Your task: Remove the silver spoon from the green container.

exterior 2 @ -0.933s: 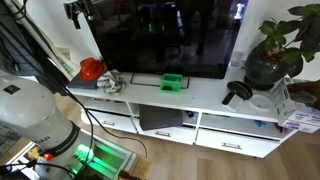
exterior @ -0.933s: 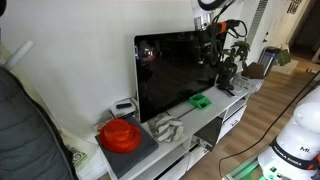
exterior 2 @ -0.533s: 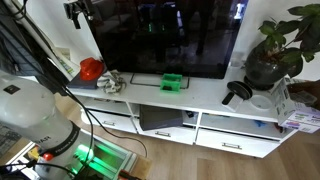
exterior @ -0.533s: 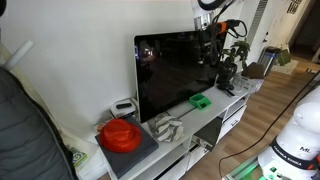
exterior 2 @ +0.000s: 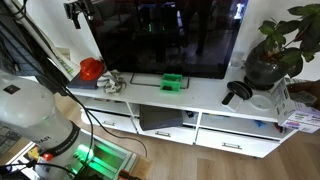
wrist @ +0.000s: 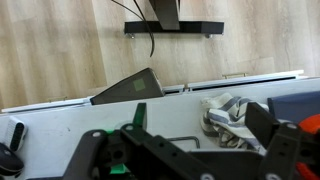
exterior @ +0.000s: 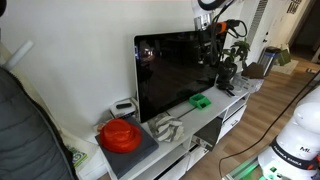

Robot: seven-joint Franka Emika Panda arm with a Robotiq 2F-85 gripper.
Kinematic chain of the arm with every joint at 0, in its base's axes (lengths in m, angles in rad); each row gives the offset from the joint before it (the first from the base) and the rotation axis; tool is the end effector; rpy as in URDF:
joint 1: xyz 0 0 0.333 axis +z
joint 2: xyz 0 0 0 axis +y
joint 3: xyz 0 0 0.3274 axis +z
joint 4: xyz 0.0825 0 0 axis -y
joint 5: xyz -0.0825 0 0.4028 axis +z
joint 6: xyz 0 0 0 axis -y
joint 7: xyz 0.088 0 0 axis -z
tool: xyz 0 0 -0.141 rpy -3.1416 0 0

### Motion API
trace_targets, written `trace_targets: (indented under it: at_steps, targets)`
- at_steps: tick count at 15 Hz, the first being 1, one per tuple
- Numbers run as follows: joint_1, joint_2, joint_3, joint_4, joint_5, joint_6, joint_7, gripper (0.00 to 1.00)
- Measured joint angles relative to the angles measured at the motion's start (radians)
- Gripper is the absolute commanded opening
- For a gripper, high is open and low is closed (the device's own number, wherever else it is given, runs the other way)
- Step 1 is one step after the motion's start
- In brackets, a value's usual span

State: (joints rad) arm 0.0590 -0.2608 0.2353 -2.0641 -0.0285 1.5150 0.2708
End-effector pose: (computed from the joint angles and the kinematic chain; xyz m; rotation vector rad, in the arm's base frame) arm 0.4317 0.1331 0.4948 2.9509 0.0140 -0.3860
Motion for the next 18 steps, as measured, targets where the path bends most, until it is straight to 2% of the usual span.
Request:
trace_targets:
  at_steps: [4, 8, 12, 18]
  targets:
    - [0.004, 0.001, -0.003, -0.001, -0.001, 0.0, -0.003, 1.0]
    - [0.021, 0.019, -0.006, -0.041, -0.069, 0.051, -0.088, 1.0]
    - [0.024, 0.032, -0.047, -0.148, -0.122, 0.23, -0.218, 1.0]
    - [0.005, 0.047, -0.187, -0.302, -0.14, 0.55, -0.55, 1.0]
